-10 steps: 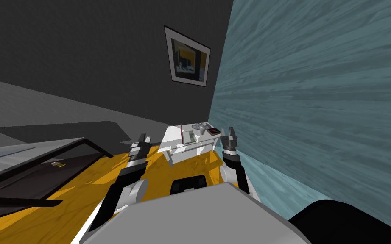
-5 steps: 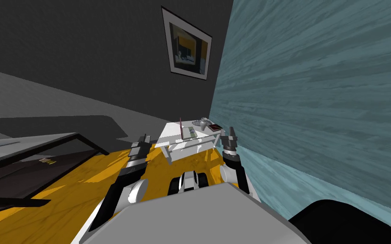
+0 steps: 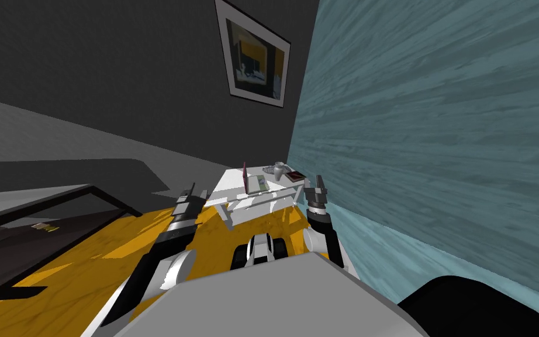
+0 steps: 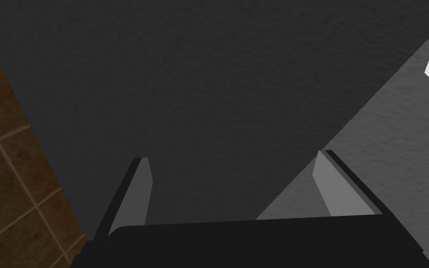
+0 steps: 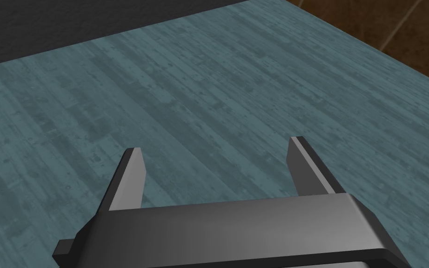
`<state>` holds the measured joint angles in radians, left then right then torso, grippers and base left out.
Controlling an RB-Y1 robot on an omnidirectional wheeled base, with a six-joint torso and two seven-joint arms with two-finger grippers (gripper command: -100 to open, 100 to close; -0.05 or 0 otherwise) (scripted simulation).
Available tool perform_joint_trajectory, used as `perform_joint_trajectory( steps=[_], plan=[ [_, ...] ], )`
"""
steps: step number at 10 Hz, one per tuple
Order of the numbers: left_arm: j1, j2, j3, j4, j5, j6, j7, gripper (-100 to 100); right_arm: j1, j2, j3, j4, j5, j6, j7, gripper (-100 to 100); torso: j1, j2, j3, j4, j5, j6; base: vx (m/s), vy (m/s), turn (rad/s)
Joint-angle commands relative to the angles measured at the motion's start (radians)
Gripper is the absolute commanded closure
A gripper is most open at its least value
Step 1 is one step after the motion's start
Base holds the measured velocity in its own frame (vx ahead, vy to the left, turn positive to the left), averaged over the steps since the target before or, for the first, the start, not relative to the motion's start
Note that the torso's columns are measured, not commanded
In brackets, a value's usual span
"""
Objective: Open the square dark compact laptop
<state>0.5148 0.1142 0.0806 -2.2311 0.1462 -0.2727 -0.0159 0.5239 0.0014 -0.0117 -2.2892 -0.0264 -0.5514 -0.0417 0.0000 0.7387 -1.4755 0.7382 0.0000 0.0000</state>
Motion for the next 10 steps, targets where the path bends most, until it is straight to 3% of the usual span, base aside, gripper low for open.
perform_joint_trajectory(
  steps=[1,10],
  plan=[
    [0.007,0.011,0.026,-0.018,0.026,0.055,0.024,-100,0.000,0.000,0.000,0.000,0.000,0.000,0.000,0,0.001,0.000,0.000,0.000,0.000,0.000,0.078,-0.079,-0.010],
    [0.020,0.008,0.115,-0.061,0.113,0.237,0.101,-100,0.000,0.000,0.000,0.000,0.000,0.000,0.000,0,0.001,-0.001,0.000,0.000,0.000,0.000,0.076,-0.083,-0.010]
  ],
)
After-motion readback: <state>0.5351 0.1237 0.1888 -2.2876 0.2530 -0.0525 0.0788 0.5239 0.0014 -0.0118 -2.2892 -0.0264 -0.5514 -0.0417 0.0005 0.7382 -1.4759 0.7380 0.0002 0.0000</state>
